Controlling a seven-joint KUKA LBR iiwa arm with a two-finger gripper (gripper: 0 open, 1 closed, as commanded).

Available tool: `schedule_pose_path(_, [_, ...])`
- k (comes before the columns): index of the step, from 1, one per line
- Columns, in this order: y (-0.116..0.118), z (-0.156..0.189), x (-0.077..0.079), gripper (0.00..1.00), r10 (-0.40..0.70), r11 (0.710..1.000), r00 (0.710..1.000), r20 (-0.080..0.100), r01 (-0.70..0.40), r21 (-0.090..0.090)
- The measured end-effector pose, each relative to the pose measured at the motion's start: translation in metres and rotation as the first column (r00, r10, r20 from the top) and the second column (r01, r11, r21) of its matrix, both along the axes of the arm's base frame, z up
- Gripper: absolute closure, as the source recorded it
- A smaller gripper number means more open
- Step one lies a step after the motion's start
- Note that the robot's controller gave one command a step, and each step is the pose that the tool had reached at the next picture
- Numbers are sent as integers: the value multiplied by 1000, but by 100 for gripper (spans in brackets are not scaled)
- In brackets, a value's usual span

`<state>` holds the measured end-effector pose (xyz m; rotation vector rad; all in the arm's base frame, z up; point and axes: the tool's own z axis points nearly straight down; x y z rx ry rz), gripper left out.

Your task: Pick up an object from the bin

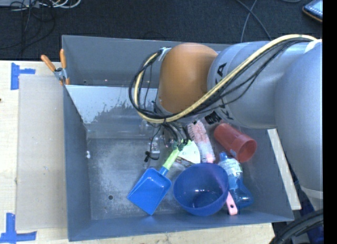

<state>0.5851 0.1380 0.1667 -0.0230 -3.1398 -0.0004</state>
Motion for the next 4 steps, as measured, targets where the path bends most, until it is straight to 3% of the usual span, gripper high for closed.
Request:
schedule_pose_path(1, [0, 0, 0, 0, 0, 1000, 1000, 0, 0, 0])
schedule_pose_path(3, [-15, -44, -27, 0, 17, 1000, 1000, 6, -17, 0])
schedule_pose_path(4, [-13, -35, -30, 0, 93, 996, 996, -1, -93, -1])
